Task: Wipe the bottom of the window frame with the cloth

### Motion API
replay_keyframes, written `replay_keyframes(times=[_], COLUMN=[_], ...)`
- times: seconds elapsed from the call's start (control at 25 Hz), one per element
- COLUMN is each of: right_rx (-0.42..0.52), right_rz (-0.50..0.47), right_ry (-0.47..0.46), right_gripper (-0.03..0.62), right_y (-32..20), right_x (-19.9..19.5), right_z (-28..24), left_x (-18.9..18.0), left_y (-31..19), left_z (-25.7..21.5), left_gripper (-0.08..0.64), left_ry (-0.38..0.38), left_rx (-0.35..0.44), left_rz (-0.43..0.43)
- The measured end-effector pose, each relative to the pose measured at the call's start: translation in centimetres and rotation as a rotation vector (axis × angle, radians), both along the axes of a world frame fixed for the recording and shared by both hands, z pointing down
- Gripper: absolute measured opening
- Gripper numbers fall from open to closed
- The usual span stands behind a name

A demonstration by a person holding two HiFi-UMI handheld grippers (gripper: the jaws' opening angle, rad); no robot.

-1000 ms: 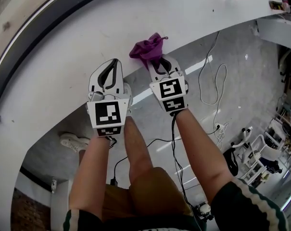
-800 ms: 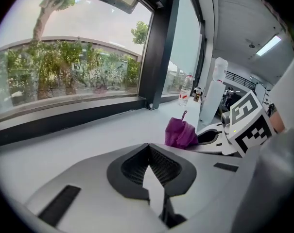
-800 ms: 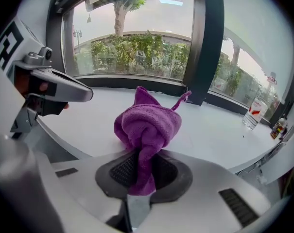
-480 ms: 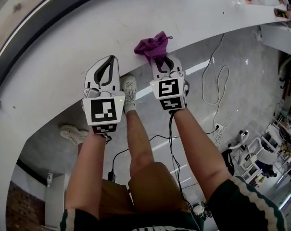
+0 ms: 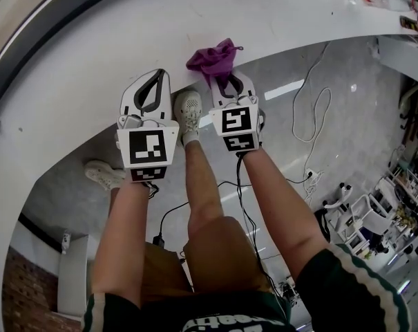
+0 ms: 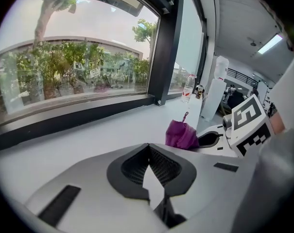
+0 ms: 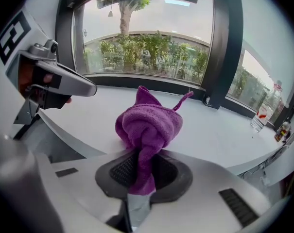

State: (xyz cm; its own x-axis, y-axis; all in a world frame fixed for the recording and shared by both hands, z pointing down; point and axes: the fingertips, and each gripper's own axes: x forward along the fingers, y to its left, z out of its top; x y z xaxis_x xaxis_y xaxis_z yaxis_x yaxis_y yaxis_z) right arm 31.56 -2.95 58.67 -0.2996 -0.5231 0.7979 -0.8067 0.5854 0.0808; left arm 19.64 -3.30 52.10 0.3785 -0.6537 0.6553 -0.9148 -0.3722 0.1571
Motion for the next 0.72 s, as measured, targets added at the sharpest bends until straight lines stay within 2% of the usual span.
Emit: replay_keyframes(times=[0.2,0.44,0.72], right_rx=[0.005,0.016,-0.016], right_rz=[-0.019,-0.078,-0.11], right_ry=[0.012,0.061,0.066], right_gripper=[0.063,0.063,0.063], right_y=[0.0,2.6,4.4], right_x=[0.3,-4.5,-8.2], right_z=[0.4,-0.2,0.5], left_x=[0.2,-5.6,-9.5], left_y=[-0.5,2.6,5.3], left_z=[0.1,-0.6,-0.5], left_gripper=[0.009,0.009,0.009], left_ry=[-0.006,-0.005,-0.006], left_rx=[-0.003,0.007,-0.001], left_rz=[-0.024,-0.095,-0.142])
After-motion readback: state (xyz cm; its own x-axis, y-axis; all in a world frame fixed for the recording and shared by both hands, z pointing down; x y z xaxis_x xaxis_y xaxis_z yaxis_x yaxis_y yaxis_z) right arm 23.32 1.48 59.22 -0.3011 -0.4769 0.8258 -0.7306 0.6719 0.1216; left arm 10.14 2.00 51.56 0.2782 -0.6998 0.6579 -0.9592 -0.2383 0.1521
